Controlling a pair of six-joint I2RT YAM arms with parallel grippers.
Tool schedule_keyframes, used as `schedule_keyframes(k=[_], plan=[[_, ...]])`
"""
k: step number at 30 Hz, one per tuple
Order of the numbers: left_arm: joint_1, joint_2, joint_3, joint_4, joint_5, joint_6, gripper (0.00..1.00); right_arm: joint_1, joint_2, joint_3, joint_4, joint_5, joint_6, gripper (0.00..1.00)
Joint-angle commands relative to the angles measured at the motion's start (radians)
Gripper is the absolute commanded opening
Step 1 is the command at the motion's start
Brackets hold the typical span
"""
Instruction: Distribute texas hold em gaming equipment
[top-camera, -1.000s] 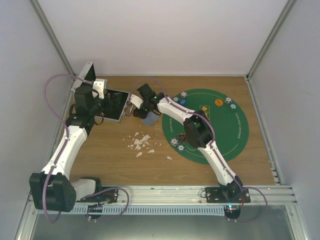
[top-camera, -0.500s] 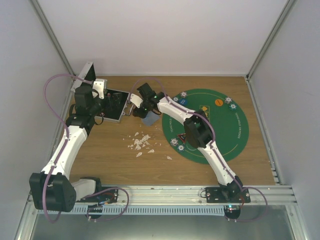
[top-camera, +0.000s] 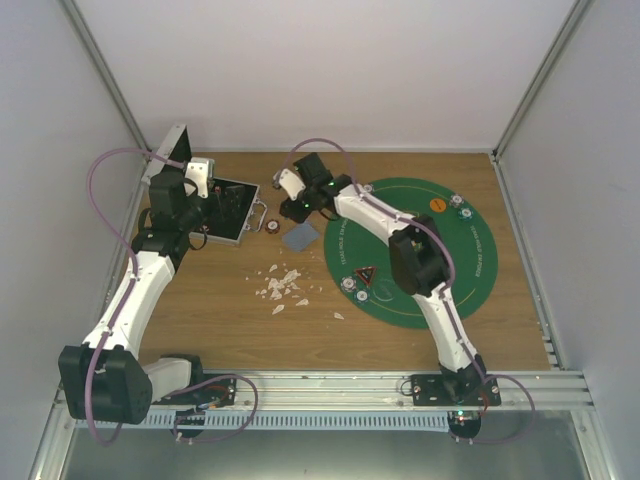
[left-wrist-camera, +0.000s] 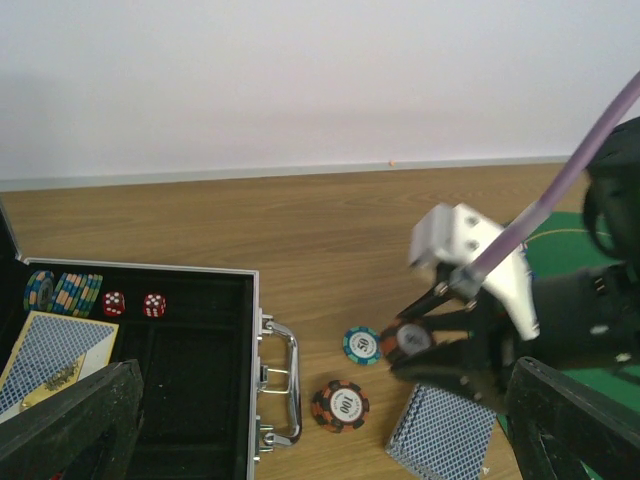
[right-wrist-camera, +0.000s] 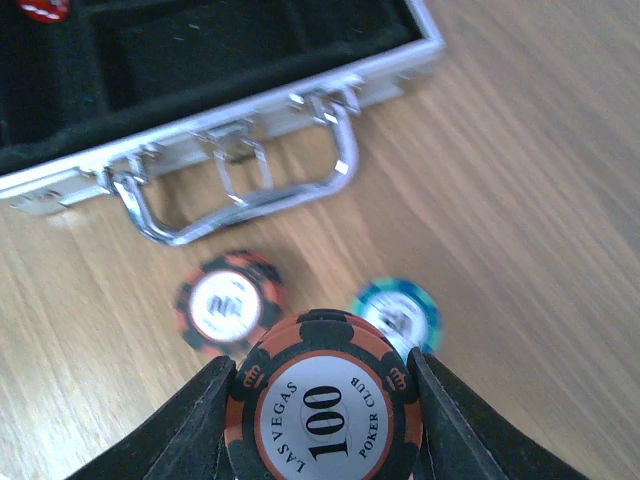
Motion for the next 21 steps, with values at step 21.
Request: schedule_keyframes(k=[21], plan=[[0.008,0.009,0.006,0.047,0.012,-0.001,0.99,-0.252,-0.107,-0.302,0.152,0.159,0.154,0.37]])
